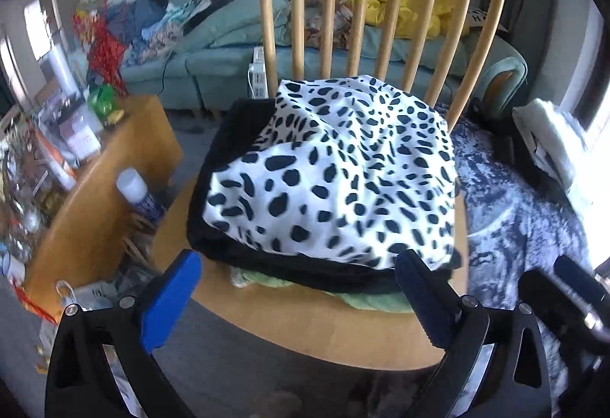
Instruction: Fold clothes
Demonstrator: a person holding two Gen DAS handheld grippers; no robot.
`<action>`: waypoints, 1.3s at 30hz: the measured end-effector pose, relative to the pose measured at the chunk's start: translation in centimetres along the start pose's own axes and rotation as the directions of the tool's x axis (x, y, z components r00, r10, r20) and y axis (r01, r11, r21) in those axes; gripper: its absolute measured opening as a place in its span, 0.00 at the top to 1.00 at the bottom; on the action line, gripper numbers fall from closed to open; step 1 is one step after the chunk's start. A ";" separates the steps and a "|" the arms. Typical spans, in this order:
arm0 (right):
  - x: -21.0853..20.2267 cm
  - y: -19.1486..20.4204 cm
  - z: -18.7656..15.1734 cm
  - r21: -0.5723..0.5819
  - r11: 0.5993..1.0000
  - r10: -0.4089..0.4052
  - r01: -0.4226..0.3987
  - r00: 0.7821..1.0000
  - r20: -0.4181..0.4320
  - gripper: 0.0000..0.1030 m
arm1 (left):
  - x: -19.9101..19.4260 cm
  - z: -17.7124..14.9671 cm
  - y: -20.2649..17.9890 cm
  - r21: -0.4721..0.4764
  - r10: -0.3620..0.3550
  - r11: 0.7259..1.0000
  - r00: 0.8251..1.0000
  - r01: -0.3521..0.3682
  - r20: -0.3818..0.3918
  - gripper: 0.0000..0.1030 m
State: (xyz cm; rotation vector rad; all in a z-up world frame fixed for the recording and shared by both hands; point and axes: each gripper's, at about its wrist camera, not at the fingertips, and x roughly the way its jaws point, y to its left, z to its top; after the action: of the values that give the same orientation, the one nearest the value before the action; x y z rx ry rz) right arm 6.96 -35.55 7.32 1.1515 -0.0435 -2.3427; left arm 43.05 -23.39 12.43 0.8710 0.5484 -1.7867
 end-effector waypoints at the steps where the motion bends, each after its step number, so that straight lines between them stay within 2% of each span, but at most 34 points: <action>1: 0.2 0.0 -0.1 0.004 1.000 -0.003 0.003 1.000 0.008 0.16 | 0.1 -0.1 0.0 0.021 0.005 1.000 1.000 -0.006 0.014 0.00; 5: 0.7 0.2 0.5 -0.019 0.999 -0.044 0.045 0.998 0.054 0.16 | 0.2 0.1 -0.3 0.066 0.006 0.998 0.998 -0.010 0.055 0.00; 11: 0.8 0.2 1.9 -0.016 0.999 -0.041 0.042 0.997 0.069 0.16 | 0.3 0.7 -0.7 0.069 -0.007 0.998 0.999 0.005 0.038 0.00; 19: 0.6 0.0 2.8 0.014 0.999 -0.033 0.032 0.999 0.036 0.16 | 0.1 1.6 -0.8 0.051 -0.025 0.998 1.000 0.026 -0.009 0.00; 28: 0.7 -0.4 3.2 0.059 0.998 -0.004 0.006 0.999 -0.040 0.16 | 0.2 2.3 -0.8 0.040 -0.009 0.999 0.998 0.012 -0.070 0.00; 39: 0.8 -0.1 4.1 0.052 0.999 0.003 0.001 0.997 -0.081 0.16 | -0.1 3.2 -0.9 0.047 -0.013 0.999 0.996 0.017 -0.085 0.00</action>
State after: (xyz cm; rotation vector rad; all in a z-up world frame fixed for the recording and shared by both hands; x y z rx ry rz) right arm 3.47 -36.59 9.32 1.2705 -0.0769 -2.3040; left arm 41.27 -25.27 14.52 0.9807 0.5702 -1.7891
